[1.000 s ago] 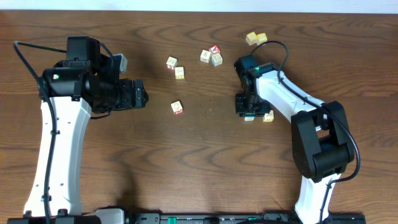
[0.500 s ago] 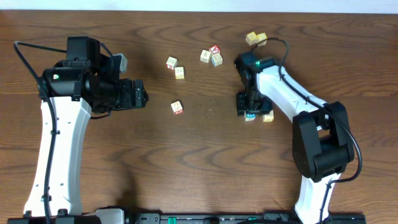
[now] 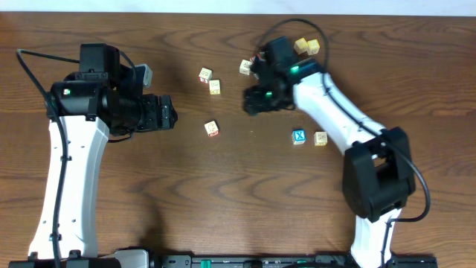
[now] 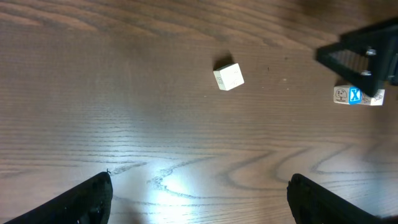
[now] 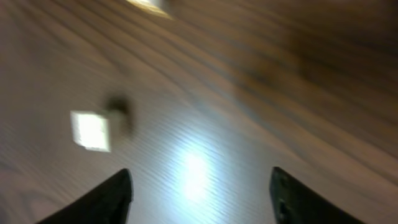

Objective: Lift 3 blocks

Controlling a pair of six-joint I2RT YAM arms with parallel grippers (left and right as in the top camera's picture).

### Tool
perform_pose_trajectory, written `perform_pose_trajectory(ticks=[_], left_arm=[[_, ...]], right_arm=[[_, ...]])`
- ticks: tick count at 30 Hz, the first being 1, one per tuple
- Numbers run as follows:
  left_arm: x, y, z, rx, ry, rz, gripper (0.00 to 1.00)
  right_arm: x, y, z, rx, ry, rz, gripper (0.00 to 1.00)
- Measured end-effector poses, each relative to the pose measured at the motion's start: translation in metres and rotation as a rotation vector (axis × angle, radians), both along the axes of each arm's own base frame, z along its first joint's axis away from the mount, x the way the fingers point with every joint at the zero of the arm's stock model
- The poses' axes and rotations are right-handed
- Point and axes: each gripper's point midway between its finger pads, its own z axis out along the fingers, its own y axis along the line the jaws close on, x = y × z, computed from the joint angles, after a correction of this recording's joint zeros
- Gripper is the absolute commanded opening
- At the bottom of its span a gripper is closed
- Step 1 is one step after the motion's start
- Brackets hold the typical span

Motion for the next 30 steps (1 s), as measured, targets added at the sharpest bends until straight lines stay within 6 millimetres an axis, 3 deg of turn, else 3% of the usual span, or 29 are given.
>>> perform_pose_trajectory(ticks=[6,8,11,14,18,21,23,27,30], left_arm=[[0.000,0.000,0.000,0.000,0.000,0.000,0.90],[0.000,0.000,0.000,0.000,0.000,0.000,0.90],[0.000,0.000,0.000,0.000,0.000,0.000,0.90],[0.000,0.000,0.000,0.000,0.001,0.000,0.90],[0.000,0.000,0.000,-0.001,0.000,0.000,0.90],[0.000,0.000,0.000,0.000,0.000,0.000,0.90],[0.000,0.000,0.000,0.000,0.000,0.000,0.90],[0.000,0.000,0.000,0.000,0.000,0.000,0.90],[0.000,0.000,0.000,0.000,0.000,0.000,0.90]], right_arm=[[-0.020,0.071,0.006,0.032,-0.097,0.026,0.77],[-0.027,0.082,0.004,0.025,-0.102,0.021,0.80],[-0.036,0.088,-0.007,-0.026,-0.100,-0.011,0.87],[-0.041,0.072,-0.019,-0.115,-0.077,-0.060,0.90],[-0.034,0.021,-0.029,-0.242,-0.019,-0.165,0.99],[-0.021,-0.039,-0.023,-0.317,0.045,-0.281,0.99],[-0.010,-0.081,-0.008,-0.332,0.066,-0.372,0.99],[0.009,-0.190,0.054,-0.310,0.034,-0.631,0.99],[0.001,-0.256,0.088,-0.306,0.030,-0.787,0.99]])
